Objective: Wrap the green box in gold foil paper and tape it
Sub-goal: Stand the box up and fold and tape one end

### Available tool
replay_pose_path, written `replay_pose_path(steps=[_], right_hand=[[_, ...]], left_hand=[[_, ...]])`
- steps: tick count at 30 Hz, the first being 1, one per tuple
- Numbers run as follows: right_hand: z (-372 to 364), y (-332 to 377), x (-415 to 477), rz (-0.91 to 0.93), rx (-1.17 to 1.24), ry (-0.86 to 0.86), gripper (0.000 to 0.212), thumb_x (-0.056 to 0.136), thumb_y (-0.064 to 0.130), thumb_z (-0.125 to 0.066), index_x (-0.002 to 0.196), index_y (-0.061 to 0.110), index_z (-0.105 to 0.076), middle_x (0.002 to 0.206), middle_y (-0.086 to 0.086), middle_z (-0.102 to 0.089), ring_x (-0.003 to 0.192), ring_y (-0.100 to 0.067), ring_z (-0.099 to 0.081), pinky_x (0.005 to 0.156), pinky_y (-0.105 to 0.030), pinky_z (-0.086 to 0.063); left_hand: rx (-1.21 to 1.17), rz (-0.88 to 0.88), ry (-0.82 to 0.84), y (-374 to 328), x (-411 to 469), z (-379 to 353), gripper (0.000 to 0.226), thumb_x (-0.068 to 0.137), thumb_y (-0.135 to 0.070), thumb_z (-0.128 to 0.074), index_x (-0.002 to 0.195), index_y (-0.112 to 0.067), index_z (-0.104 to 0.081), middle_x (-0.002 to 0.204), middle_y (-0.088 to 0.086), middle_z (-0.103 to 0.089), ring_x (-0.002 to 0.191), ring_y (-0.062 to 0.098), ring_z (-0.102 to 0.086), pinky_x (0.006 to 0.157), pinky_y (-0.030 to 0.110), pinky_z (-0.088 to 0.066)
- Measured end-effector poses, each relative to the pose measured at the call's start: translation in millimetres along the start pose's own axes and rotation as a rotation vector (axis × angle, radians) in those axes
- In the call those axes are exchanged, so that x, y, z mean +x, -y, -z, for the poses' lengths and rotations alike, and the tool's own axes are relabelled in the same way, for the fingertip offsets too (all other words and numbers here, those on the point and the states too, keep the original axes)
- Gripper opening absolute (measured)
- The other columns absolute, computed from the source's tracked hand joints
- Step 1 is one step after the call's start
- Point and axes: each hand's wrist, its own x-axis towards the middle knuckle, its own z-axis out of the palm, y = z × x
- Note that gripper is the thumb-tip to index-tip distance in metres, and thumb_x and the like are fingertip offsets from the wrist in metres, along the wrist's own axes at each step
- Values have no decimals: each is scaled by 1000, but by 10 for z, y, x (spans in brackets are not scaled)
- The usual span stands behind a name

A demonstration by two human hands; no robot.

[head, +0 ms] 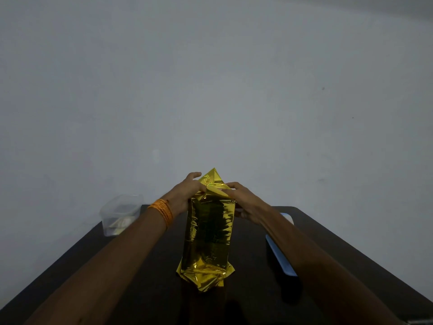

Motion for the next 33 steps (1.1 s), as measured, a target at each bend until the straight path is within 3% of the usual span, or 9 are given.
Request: replay_pose_path(steps=[3,7,10,15,19,23,27,30,33], right_hand=[[-1,-1,-16,8,22,16,41,87,42,-71,122,25,-57,119,-12,-65,112,-25,-63,92,-41,-52],[-11,-17,-13,19,30,30,51,78,47,-77,121,26,-58,118,-10,-67,111,-25,-65,94,-40,-54],[-10,-43,-2,15,55,14,55,71,50,-78,117,27,-60,117,-8,-68,112,-25,-65,102,-49,-50],[13,-43,-30,21,68,21,40,85,41,-73,119,25,-59,118,-9,-66,113,-25,-63,96,-43,-52],[-14,12,-93,18,87,23,40,87,39,-73,120,23,-59,113,-10,-69,103,-23,-67,80,-35,-53],[-11,13,-122,13,88,14,40,86,40,-73,119,23,-59,113,-8,-67,105,-22,-66,87,-37,-55],[-27,22,-122,10,81,3,38,85,41,-74,116,24,-60,113,-8,-67,108,-24,-66,91,-40,-54],[-41,52,-185,42,70,-19,35,86,41,-73,113,22,-59,109,-8,-68,99,-24,-66,85,-41,-53],[-75,97,-261,101,50,-65,37,93,42,-63,119,16,-56,102,-4,-63,84,-16,-60,72,-31,-47]], left_hand=[[25,0,8,-4,-36,-28,59,89,-2,-61,140,-23,-38,128,22,-55,99,32,-66,66,36,-58],[12,20,34,-3,-77,-36,67,86,1,-69,139,-28,-38,122,23,-59,77,28,-69,51,31,-59],[-12,22,73,2,-66,-39,66,90,4,-62,141,-30,-38,124,20,-59,78,28,-68,54,33,-59],[-57,19,52,46,-67,-4,64,88,-3,-67,140,-31,-40,126,19,-59,86,28,-73,67,37,-61],[-64,11,67,33,-80,8,57,92,-1,-62,136,-32,-42,125,19,-59,82,25,-72,59,34,-61],[-80,5,53,43,-100,-4,54,95,-4,-58,139,-31,-42,127,19,-58,83,25,-71,64,37,-61],[-103,4,53,28,-136,16,57,93,-2,-59,138,-33,-43,127,19,-56,78,25,-72,54,35,-59],[-81,-39,38,61,-167,12,50,95,-23,-64,139,-31,-41,124,15,-61,95,27,-71,73,41,-62],[-51,-97,19,109,-173,34,60,90,-52,-61,138,-21,-42,127,11,-60,109,27,-65,86,43,-58]])
